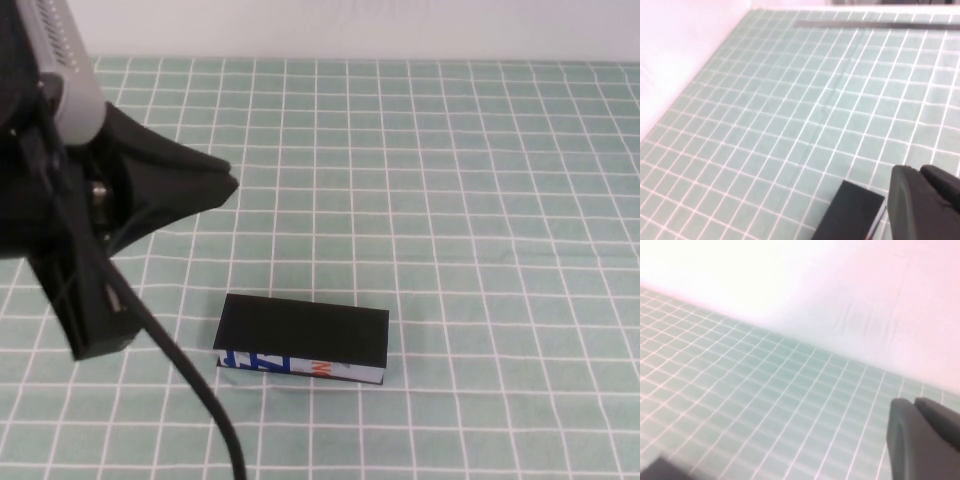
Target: Return glasses to glasses case
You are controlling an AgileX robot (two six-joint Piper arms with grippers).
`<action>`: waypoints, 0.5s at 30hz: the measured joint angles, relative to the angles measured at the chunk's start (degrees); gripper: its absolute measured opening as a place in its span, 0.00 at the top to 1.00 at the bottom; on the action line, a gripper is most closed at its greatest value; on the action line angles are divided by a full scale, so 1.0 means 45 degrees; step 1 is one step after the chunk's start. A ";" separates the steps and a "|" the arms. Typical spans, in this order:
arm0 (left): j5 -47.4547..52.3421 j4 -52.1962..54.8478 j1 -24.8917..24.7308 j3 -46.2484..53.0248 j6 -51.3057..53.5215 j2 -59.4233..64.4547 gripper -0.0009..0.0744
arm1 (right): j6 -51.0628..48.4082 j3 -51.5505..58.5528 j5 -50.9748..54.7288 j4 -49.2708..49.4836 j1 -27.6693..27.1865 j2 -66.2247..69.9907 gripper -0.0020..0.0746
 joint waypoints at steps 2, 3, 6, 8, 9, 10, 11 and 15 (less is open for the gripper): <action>0.0299 0.0234 0.0080 -0.0123 -0.0411 -0.0050 0.99 | 0.0143 0.1513 -0.0324 0.0055 0.0000 -0.1150 0.99; 0.0482 0.0204 0.0211 -0.0129 -0.0588 -0.0134 0.99 | 0.0274 0.2293 -0.0430 0.0114 0.0000 -0.1717 0.99; 0.1169 -0.0215 0.0804 -0.0080 -0.0796 -0.0303 0.99 | 0.0947 0.4431 -0.0600 0.0440 0.0000 -0.3102 0.99; 0.1666 -0.0660 0.1287 0.0096 -0.0771 -0.0386 0.99 | 0.1274 0.5738 -0.0872 0.0489 0.0000 -0.3897 0.99; 0.1913 -0.0955 0.1491 0.0215 -0.0705 -0.0414 0.99 | 0.1301 0.6247 -0.1106 0.0489 0.0000 -0.4194 0.99; 0.2158 -0.1238 0.1659 0.0333 -0.0567 -0.0467 0.99 | 0.1415 0.6861 -0.1395 0.0380 0.0000 -0.4556 0.99; 0.2311 -0.1528 0.1759 0.0469 -0.0458 -0.0496 0.99 | 0.1415 0.7443 -0.1700 0.0239 0.0000 -0.4881 0.99; 0.2625 -0.2148 0.2162 0.1187 -0.0301 -0.0787 0.99 | 0.1415 0.9251 -0.2388 -0.0153 0.0000 -0.5695 0.99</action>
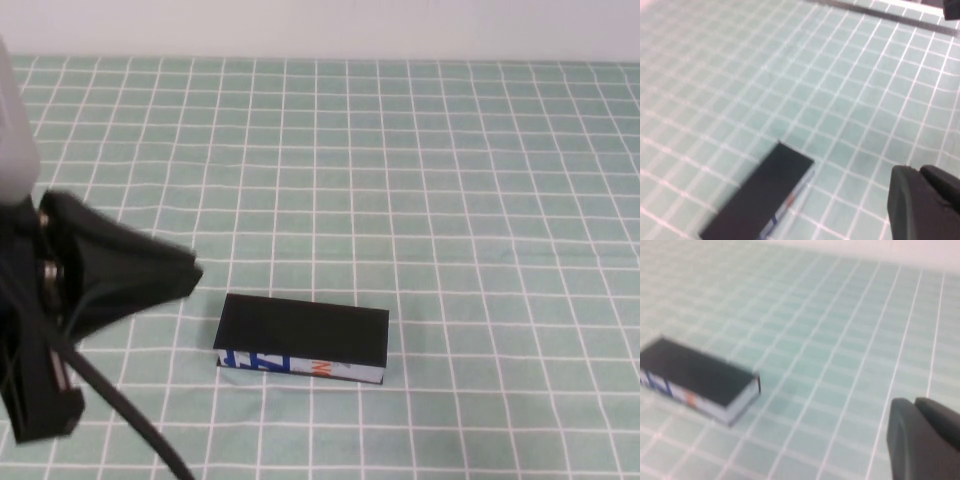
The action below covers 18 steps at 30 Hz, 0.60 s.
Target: Return glasses to glasses case
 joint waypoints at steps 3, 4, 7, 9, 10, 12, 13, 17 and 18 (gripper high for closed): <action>0.0025 -0.0263 0.0558 0.1094 -0.0036 -0.0430 0.99 | 0.0000 0.0773 -0.0023 0.0283 0.0000 -0.0172 0.99; -0.0028 -0.0326 0.0777 0.1549 -0.0036 -0.0652 0.99 | 0.0000 0.0942 0.0033 0.0471 0.0000 -0.0172 0.99; -0.0544 -0.0428 0.1401 0.2658 -0.0036 -0.1419 0.99 | 0.0000 0.1242 0.0057 0.0904 0.0000 -0.0181 0.99; -0.0986 -0.0587 0.1734 0.3194 -0.0036 -0.2041 0.99 | 0.0000 0.1372 0.0057 0.1072 0.0000 -0.0181 0.99; -0.1175 -0.0645 0.1895 0.3393 -0.0036 -0.2349 0.99 | 0.0000 0.1424 0.0087 0.1101 0.0000 -0.0181 0.99; -0.1394 -0.0727 0.2125 0.3619 -0.0053 -0.2877 0.99 | 0.0000 0.1459 0.0087 0.1146 0.0000 -0.0181 0.99; -0.1489 -0.0747 0.2183 0.3649 -0.0076 -0.3141 0.99 | 0.0000 0.1482 0.0087 0.1146 0.0000 -0.0181 0.99; -0.2091 -0.0943 0.2203 0.3714 -0.0040 -0.3986 0.99 | 0.0000 0.1482 0.0105 0.1169 0.0000 -0.0181 0.99; -0.2270 -0.0972 0.2203 0.3733 -0.0040 -0.4172 0.99 | 0.0000 0.1482 0.0105 0.1169 0.0000 -0.0181 0.99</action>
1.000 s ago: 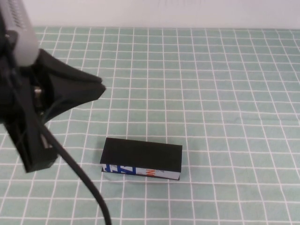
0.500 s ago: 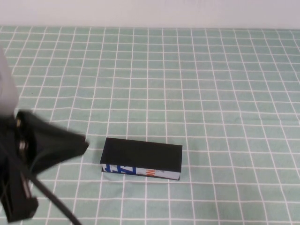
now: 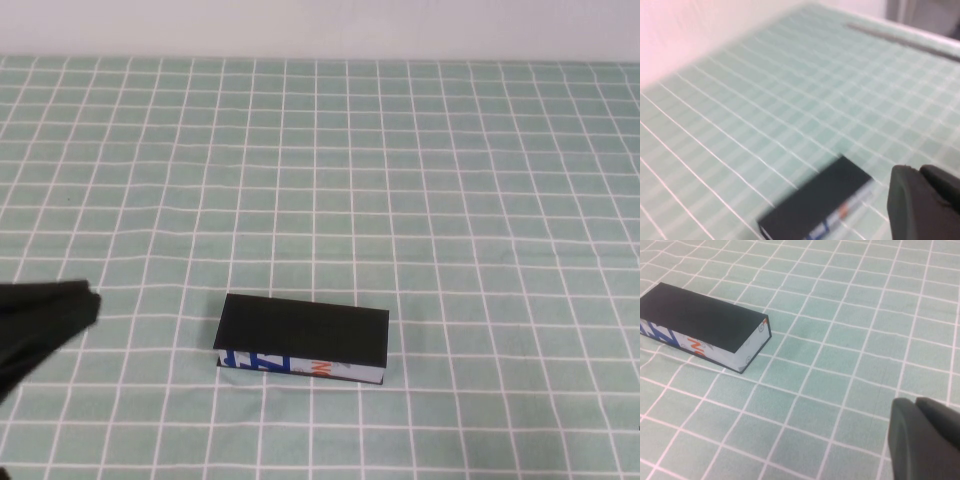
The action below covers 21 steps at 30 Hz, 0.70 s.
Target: Return glasses to glasses case
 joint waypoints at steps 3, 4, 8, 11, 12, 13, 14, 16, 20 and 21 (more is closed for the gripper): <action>-0.0648 -0.0052 0.0000 0.0000 0.0000 -0.0373 0.99 | 0.0000 0.0000 0.0000 0.0000 0.0000 0.0000 0.99; -0.0866 -0.0122 0.0000 0.0000 0.0000 -0.0470 0.99 | 0.0000 0.0000 0.0000 0.0024 0.0000 0.0000 0.99; -0.1584 -0.0217 0.0000 0.0000 0.0000 -0.0524 0.99 | 0.0000 0.0000 0.0000 0.0024 0.0000 0.0000 0.99; -0.1820 -0.0238 0.0029 0.0012 0.0000 -0.0524 0.99 | 0.0000 0.0000 0.0000 0.0024 0.0000 0.0000 0.99; -0.1841 -0.0238 0.0053 0.0012 0.0000 -0.0524 0.99 | 0.0000 0.0000 0.0000 0.0024 0.0000 0.0000 0.99; -0.1873 -0.0265 0.0053 0.0012 0.0000 -0.0524 0.99 | 0.0000 0.0000 0.0000 0.0024 0.0000 0.0000 0.99; -0.1871 -0.0265 0.0053 0.0012 0.0000 -0.0524 0.99 | 0.0000 0.0000 0.0000 0.0024 0.0000 0.0000 0.99; -0.1871 -0.0265 0.0073 0.0012 0.0000 -0.0524 0.99 | 0.0000 0.0000 0.0000 0.0024 0.0000 0.0000 0.99; -0.2253 -0.0289 0.0073 0.0012 0.0000 -0.0524 0.99 | 0.0000 0.0000 0.0000 0.0024 0.0000 0.0000 0.99; -0.2320 -0.0289 0.0073 0.0012 0.0000 -0.0524 0.99 | 0.0000 0.0000 0.0000 0.0024 0.0000 0.0000 0.99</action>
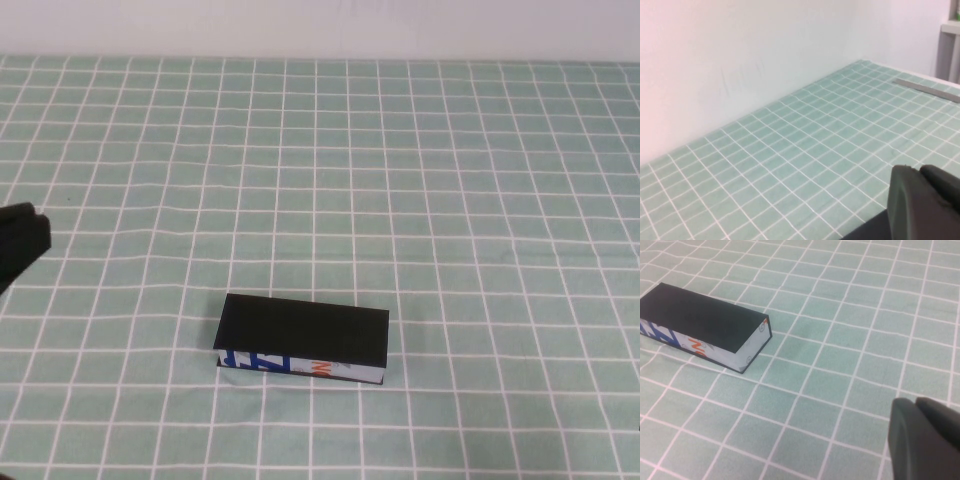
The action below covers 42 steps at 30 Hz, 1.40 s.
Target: Return glasses to glasses case
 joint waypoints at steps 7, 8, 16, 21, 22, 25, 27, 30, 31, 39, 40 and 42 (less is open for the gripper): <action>-0.0979 -0.0018 0.0000 0.0000 0.0000 0.0000 0.99 | 0.0000 0.0000 0.0000 0.0000 0.0000 0.0000 0.99; -0.1274 -0.0077 0.0000 0.0069 0.0000 -0.0053 0.99 | 0.0000 0.0000 0.0000 0.0000 0.0000 0.0000 0.99; -0.4540 0.3609 0.0000 0.3147 -0.4735 -0.2031 0.99 | 0.0000 0.0000 0.0000 0.0000 0.0000 0.0000 0.99; -0.6103 0.9182 0.0000 0.6833 -1.0819 -0.4172 0.99 | 0.0000 0.0000 0.0000 0.0000 0.0000 0.0000 0.99; -0.6319 0.9975 0.0000 0.7510 -1.1493 -0.4664 0.99 | 0.0000 0.0000 0.0000 0.0000 0.0000 0.0000 0.99; -0.6400 1.1081 0.0000 0.8950 -1.2158 -0.5784 0.99 | 0.0000 0.0000 0.0000 0.0000 0.0000 0.0000 0.99; -0.6201 1.1334 0.0000 0.9578 -1.2256 -0.6221 0.99 | 0.0000 0.0000 0.0000 0.0000 0.0000 0.0000 0.99; -0.5302 1.1511 0.0000 0.9859 -1.2309 -0.6701 0.99 | 0.0000 0.0000 0.0000 0.0000 0.0000 0.0000 0.99; -0.4889 1.1601 0.0000 0.9887 -1.2333 -0.6845 0.99 | 0.0000 0.0000 0.0000 0.0000 0.0000 0.0000 0.99; -0.4258 1.1752 0.0000 0.9887 -1.2525 -0.7000 0.99 | 0.0000 0.0000 0.0000 0.0000 0.0000 0.0000 0.99; -0.4258 1.1752 0.0000 0.9887 -1.2525 -0.7000 0.99 | 0.0000 0.0000 0.0000 0.0000 0.0000 0.0000 0.99; -0.4258 1.1752 0.0000 0.9887 -1.2525 -0.7000 0.99 | 0.0000 0.0000 0.0000 0.0000 0.0000 0.0000 0.99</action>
